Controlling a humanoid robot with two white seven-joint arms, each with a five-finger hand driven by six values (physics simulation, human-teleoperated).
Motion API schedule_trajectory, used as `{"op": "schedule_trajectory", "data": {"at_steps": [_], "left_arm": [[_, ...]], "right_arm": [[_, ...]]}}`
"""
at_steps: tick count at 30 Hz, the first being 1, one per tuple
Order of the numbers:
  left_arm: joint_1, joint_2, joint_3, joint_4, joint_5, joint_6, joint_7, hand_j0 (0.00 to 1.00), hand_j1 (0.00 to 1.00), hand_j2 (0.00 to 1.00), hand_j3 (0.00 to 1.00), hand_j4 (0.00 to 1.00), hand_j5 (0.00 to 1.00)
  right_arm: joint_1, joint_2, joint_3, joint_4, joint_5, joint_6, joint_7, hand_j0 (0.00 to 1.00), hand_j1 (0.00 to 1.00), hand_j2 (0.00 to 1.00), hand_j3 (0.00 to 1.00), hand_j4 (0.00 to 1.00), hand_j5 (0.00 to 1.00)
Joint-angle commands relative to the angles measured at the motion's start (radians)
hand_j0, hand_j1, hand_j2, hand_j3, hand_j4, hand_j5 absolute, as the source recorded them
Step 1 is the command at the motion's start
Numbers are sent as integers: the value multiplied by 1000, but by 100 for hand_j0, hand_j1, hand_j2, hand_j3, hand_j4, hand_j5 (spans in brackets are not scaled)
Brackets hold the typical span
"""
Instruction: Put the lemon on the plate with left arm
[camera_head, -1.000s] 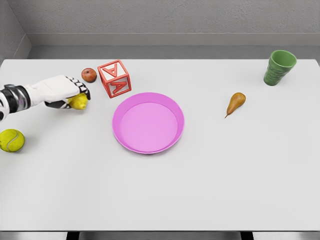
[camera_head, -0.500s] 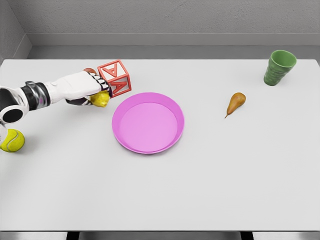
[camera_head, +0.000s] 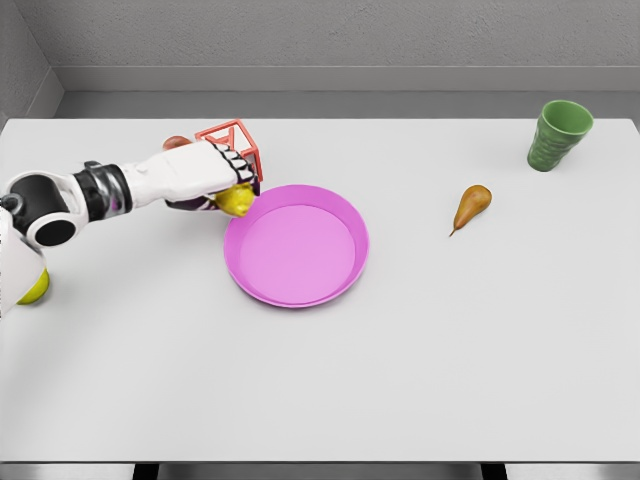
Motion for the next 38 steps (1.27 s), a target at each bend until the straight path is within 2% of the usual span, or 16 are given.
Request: {"op": "schedule_trajectory", "data": {"at_steps": [1, 5, 11, 13, 15, 20, 21, 22, 23, 27, 29, 32, 38], "left_arm": [[0, -17, -17, -19, 3, 2, -9, 53, 53, 53, 53, 53, 53], [5, -19, -64, -80, 5, 2, -11, 53, 53, 53, 53, 53, 53], [5, -39, -87, -102, 3, 2, -11, 54, 54, 54, 54, 54, 54], [3, -46, -95, -103, 3, 2, -11, 65, 65, 65, 65, 65, 65], [-3, -52, -107, -102, 3, 2, -11, 97, 97, 97, 97, 97, 97], [-5, -48, -96, -100, 9, 2, -11, 99, 99, 99, 99, 99, 99], [-12, -45, -83, -102, 14, 2, -9, 99, 99, 99, 99, 99, 99], [-14, -36, -18, -100, 29, 2, -9, 99, 99, 99, 99, 99, 99], [-9, 3, 34, -102, 49, 2, -9, 99, 99, 99, 99, 99, 99], [15, 132, 135, -100, 129, 2, -9, 99, 99, 99, 99, 99, 99], [84, 204, 224, -94, 180, 2, -8, 100, 100, 100, 100, 100, 100], [201, 253, 335, -39, 190, 2, -8, 100, 100, 100, 100, 100, 100], [212, 253, 339, -16, 190, 2, -9, 100, 100, 100, 100, 100, 100]], "right_arm": [[0, 0, 0, 0, 0, 0, 0, 100, 100, 100, 100, 100, 100], [0, 0, 0, 0, 0, 0, 0, 100, 100, 100, 100, 100, 100], [0, 0, 0, 0, 0, 0, 0, 100, 100, 100, 100, 100, 100], [0, 0, 0, 0, 0, 0, 0, 100, 100, 100, 100, 100, 100], [0, 0, 0, 0, 0, 0, 0, 100, 100, 100, 100, 100, 100], [0, 0, 0, 0, 0, 0, 0, 100, 100, 100, 100, 100, 100], [0, 0, 0, 0, 0, 0, 0, 100, 100, 100, 100, 100, 100], [0, 0, 0, 0, 0, 0, 0, 100, 100, 100, 100, 100, 100], [0, 0, 0, 0, 0, 0, 0, 100, 100, 100, 100, 100, 100], [0, 0, 0, 0, 0, 0, 0, 100, 100, 100, 100, 100, 100], [0, 0, 0, 0, 0, 0, 0, 100, 100, 100, 100, 100, 100], [0, 0, 0, 0, 0, 0, 0, 100, 100, 100, 100, 100, 100], [0, 0, 0, 0, 0, 0, 0, 100, 100, 100, 100, 100, 100]]}}
